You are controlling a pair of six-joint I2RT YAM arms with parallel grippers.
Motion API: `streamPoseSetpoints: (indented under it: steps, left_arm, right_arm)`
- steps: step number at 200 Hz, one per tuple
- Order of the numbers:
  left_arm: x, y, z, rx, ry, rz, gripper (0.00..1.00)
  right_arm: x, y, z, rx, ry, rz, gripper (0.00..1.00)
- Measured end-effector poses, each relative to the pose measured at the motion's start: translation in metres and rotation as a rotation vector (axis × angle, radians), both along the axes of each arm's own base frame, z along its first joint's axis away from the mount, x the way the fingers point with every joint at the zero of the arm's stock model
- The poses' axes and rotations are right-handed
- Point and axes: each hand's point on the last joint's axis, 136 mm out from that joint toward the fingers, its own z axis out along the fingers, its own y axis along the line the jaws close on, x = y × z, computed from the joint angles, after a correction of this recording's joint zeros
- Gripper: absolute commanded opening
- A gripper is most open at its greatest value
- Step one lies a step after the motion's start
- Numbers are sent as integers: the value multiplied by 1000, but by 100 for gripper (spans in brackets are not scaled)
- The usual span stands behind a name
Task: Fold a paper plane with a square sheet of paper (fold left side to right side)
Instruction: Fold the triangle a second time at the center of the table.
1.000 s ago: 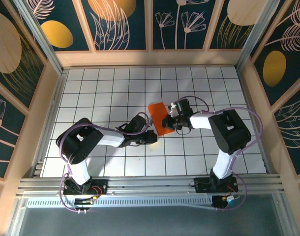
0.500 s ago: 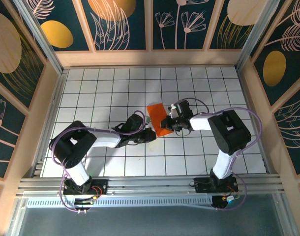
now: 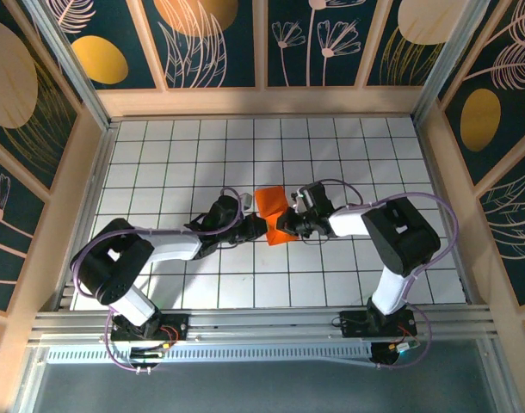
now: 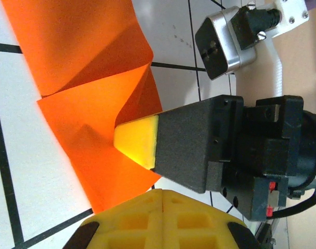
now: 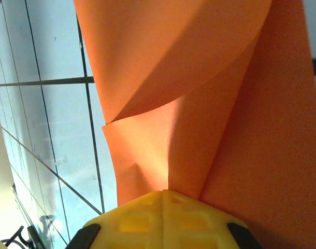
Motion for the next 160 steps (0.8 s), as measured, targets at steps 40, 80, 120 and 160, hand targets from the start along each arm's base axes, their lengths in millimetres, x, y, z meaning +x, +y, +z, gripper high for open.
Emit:
streamPoseSetpoints:
  steps: [40, 80, 120, 160]
  left_arm:
    - [-3, 6, 0, -4, 11, 22, 0]
    - [-3, 5, 1, -6, 10, 21, 0]
    - [-7, 4, -14, 10, 46, 4, 0]
    - [-8, 1, -28, 26, 81, -13, 0]
  right_arm:
    - [-6, 7, 0, 3, 8, 1, 0]
    - [-5, 7, 0, 5, 17, -11, 0]
    - [-5, 7, 0, 4, 17, -13, 0]
    - [-5, 7, 0, 4, 17, -14, 0]
